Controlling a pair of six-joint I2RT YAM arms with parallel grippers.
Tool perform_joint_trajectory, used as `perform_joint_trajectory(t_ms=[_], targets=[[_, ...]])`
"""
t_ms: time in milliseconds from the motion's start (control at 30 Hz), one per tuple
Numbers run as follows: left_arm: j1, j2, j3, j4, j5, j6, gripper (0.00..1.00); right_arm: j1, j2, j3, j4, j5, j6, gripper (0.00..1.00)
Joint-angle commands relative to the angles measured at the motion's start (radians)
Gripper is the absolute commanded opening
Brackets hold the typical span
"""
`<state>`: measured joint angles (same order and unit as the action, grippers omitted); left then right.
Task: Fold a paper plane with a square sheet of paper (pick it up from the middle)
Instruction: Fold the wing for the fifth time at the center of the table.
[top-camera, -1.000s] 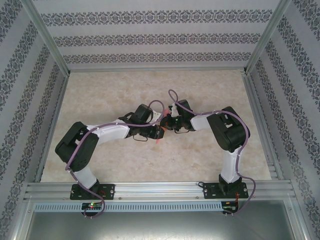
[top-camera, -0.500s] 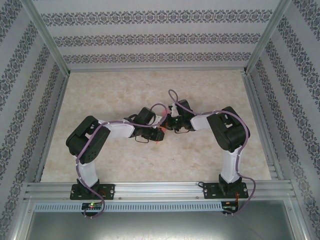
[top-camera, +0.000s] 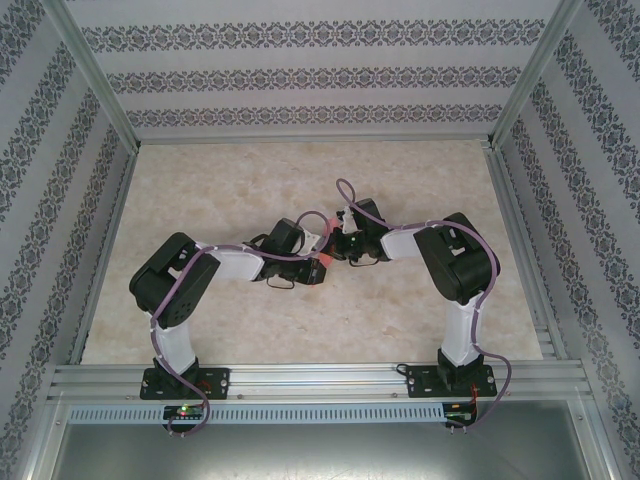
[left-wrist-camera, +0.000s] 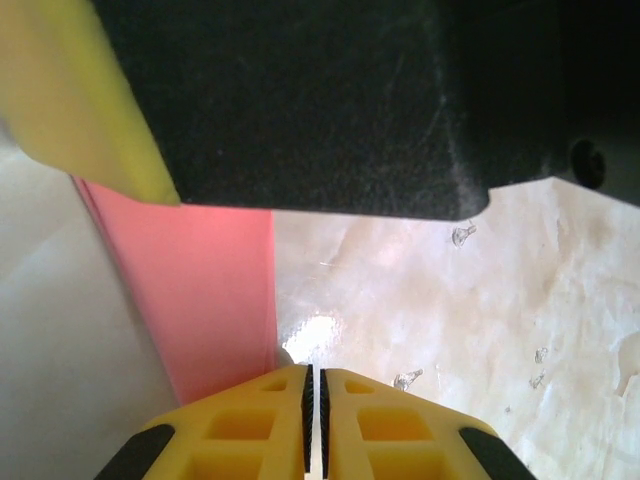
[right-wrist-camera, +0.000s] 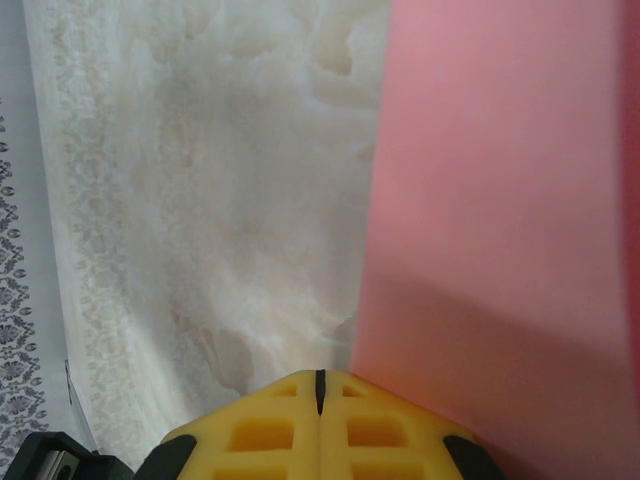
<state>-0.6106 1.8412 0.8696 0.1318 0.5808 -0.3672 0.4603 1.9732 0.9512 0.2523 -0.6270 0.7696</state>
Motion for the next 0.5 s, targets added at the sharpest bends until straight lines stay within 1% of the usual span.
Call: perform_joint_trajectory(t_ms=[0,233,467], targets=[[0.003,0.022,-0.065,-0.107,0.043,0.011,0.14,-0.026,0.026,-0.014,-0.113,0.086,-0.042,0.0],[0.003,0.02,-0.099,-0.127,0.031,0.029,0.14,-0.041,-0.002,-0.003,-0.114,0.102,-0.032,0.01],[0.003,0.027,-0.102,-0.159,0.007,0.055,0.13,-0.055,-0.051,-0.026,-0.093,0.176,0.021,0.03]])
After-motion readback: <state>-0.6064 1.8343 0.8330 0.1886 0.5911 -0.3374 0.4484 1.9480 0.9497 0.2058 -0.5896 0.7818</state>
